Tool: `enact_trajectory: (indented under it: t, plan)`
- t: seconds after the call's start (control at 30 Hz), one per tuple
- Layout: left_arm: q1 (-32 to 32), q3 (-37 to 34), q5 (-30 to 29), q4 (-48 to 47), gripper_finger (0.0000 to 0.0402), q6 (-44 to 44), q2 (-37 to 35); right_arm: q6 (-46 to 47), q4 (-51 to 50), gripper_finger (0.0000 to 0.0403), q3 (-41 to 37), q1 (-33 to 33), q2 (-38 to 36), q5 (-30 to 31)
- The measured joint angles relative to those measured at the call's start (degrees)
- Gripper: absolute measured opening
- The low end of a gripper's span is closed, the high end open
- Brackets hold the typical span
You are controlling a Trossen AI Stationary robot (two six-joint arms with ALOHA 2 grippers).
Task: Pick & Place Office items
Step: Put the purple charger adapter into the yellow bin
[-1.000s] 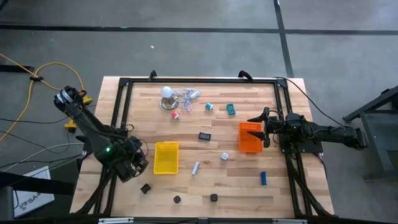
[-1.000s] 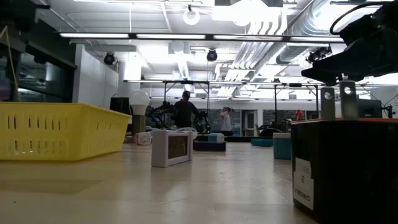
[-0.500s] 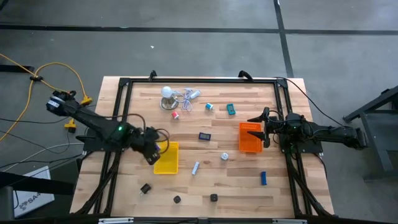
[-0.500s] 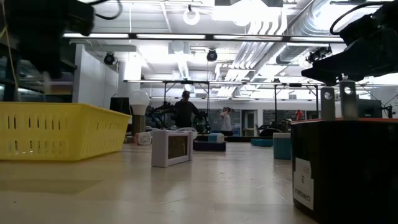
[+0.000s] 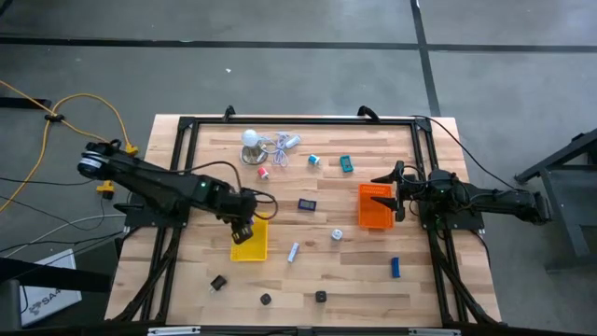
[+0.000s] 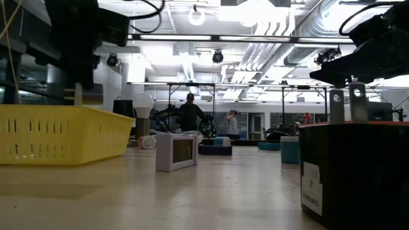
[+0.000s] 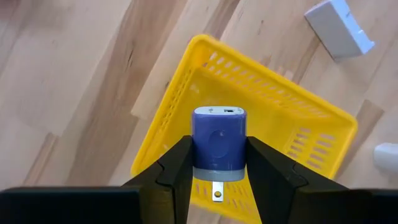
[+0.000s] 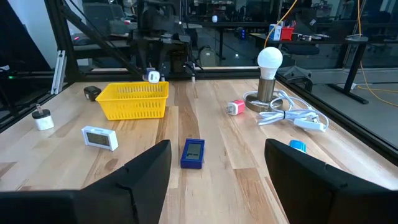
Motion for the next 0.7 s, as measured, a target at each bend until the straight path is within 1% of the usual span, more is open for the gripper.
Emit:
enact_trajectory:
  t: [0.17,0.43,0.7]
  plan:
    - [0.0,1.1,0.0,0.0,0.0123,3.1,4.8,0.0,0.0,0.0248,0.0,0.0,0.0,0.0]
    - [0.0,1.1,-0.1,2.1,0.0123,4.0,10.1,0.0,0.0,0.0248,0.0,0.0,0.0,0.0]
    - [0.0,1.1,-0.2,5.6,0.0124,5.8,13.3,0.0,0.0,0.0248,0.0,0.0,0.0,0.0]
